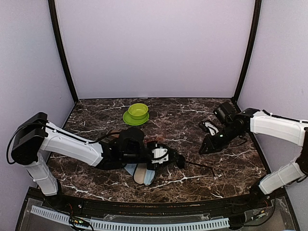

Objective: Organize the sunglasses
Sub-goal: Pass from the right arm to the left, then close the right temple of the sunglasses on the sunglasses.

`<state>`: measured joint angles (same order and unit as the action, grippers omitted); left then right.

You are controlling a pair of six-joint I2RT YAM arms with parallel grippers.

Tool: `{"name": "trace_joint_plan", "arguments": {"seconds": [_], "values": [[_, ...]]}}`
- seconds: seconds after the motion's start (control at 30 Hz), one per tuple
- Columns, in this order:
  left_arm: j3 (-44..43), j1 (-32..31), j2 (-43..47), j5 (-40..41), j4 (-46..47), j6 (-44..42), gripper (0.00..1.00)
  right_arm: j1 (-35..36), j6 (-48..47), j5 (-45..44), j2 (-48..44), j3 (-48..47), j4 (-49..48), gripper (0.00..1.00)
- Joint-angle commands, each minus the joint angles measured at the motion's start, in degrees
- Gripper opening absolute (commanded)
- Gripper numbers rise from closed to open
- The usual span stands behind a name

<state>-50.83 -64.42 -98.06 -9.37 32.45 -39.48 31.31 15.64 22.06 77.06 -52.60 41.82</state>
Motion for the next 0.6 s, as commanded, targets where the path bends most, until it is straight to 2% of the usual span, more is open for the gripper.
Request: {"name": "trace_joint_plan", "arguments": {"seconds": [0.0, 0.3, 0.57], "values": [[0.27, 0.69, 2.7, 0.52, 4.58, 7.49, 0.34, -1.6, 2.13, -1.01, -2.96, 1.96, -1.99, 0.22], [-1.31, 0.97, 2.18, 4.83, 6.09, 17.27, 0.33, -1.78, 4.86, -0.83, -7.8, 4.18, -2.15, 0.21], [-2.43, 0.97, 1.35, 5.27, 3.8, 19.13, 0.34, -1.57, 6.46, 3.42, -8.7, 3.41, -4.22, 0.17]]}}
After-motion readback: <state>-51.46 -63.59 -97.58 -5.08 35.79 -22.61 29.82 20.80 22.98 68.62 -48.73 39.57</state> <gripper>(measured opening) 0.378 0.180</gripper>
